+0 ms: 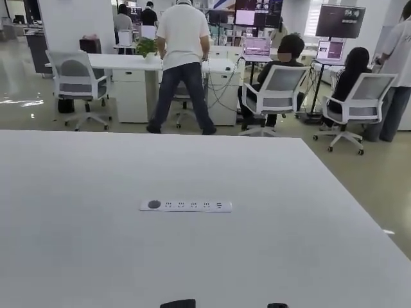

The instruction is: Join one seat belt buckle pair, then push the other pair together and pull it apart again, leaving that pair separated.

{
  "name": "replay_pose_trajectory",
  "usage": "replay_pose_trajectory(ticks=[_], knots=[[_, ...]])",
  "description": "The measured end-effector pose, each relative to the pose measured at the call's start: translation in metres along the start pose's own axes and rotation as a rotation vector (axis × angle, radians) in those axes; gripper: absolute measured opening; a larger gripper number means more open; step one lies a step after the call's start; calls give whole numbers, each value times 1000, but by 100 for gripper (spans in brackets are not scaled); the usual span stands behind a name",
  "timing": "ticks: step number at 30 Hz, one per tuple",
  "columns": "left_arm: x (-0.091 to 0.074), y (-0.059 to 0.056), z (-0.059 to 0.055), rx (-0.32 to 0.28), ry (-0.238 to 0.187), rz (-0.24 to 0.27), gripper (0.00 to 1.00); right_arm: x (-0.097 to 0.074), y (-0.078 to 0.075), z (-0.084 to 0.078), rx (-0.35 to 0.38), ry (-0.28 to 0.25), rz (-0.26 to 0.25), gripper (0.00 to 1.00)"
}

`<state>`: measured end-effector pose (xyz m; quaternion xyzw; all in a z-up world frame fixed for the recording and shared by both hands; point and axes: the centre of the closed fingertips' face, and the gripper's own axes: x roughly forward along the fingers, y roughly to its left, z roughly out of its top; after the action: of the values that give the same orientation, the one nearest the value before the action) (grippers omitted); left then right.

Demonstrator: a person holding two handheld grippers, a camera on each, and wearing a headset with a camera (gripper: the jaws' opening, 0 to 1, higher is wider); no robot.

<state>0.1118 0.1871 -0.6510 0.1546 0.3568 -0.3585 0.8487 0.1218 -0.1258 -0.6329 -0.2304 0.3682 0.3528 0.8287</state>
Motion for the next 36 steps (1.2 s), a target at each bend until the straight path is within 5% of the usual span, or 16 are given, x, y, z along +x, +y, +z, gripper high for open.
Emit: replay_pose_trajectory(ticks=[13, 26, 36], knots=[[11, -9, 6, 35, 28, -32, 91, 4, 1, -2, -42, 8, 26, 75], [31, -18, 36, 80, -17, -104, 83, 19, 1, -3, -120, 42, 92, 64], [46, -25, 41, 130, 26, -148, 72, 32, -12, -5, -163, 70, 119, 60]])
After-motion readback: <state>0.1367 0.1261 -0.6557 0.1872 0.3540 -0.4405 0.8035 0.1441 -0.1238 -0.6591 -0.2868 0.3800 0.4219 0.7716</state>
